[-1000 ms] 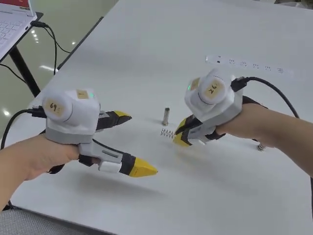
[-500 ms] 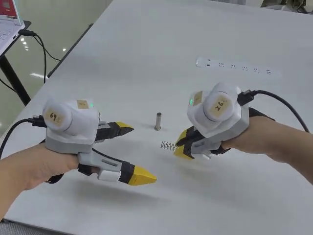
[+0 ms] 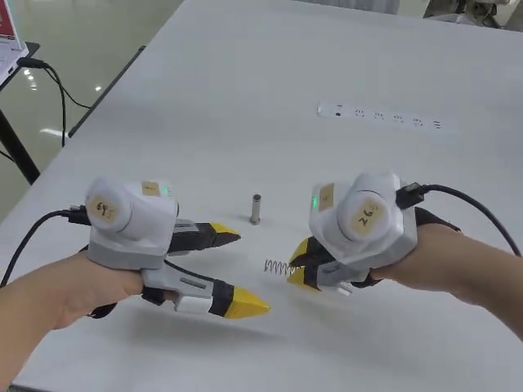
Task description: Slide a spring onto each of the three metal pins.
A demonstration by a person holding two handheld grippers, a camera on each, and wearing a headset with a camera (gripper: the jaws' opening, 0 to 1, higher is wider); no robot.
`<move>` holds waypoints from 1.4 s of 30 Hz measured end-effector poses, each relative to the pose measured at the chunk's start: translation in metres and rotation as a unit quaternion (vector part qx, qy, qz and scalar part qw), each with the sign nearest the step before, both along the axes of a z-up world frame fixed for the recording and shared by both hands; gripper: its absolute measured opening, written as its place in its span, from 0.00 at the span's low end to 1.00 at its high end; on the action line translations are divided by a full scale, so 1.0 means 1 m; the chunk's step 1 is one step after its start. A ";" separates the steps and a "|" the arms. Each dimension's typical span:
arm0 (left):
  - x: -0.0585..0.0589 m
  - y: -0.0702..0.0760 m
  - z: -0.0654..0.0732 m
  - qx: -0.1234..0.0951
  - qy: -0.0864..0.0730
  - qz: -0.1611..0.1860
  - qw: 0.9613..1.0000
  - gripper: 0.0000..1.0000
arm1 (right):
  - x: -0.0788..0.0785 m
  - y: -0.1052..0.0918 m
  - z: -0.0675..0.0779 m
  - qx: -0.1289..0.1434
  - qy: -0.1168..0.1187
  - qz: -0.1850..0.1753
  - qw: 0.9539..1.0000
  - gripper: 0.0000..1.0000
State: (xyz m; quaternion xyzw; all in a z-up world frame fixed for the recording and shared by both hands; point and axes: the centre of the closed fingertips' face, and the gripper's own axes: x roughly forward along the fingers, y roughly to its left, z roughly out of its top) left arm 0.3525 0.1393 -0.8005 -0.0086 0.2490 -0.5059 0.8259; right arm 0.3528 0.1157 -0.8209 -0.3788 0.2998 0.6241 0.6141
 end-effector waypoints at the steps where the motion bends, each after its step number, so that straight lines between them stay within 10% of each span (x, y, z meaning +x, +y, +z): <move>1: 0.000 -0.003 0.000 -0.003 -0.002 -0.003 1.000 0.66 | 0.000 -0.001 0.000 0.000 -0.002 0.000 1.000 0.08; 18: 0.001 -0.021 0.004 -0.013 -0.028 -0.034 0.999 0.28 | -0.003 -0.003 0.009 0.007 -0.023 0.010 1.000 0.08; 42: 0.001 -0.033 0.009 -0.020 -0.042 -0.054 0.997 0.07 | -0.008 -0.006 0.022 0.023 -0.036 0.032 0.999 0.08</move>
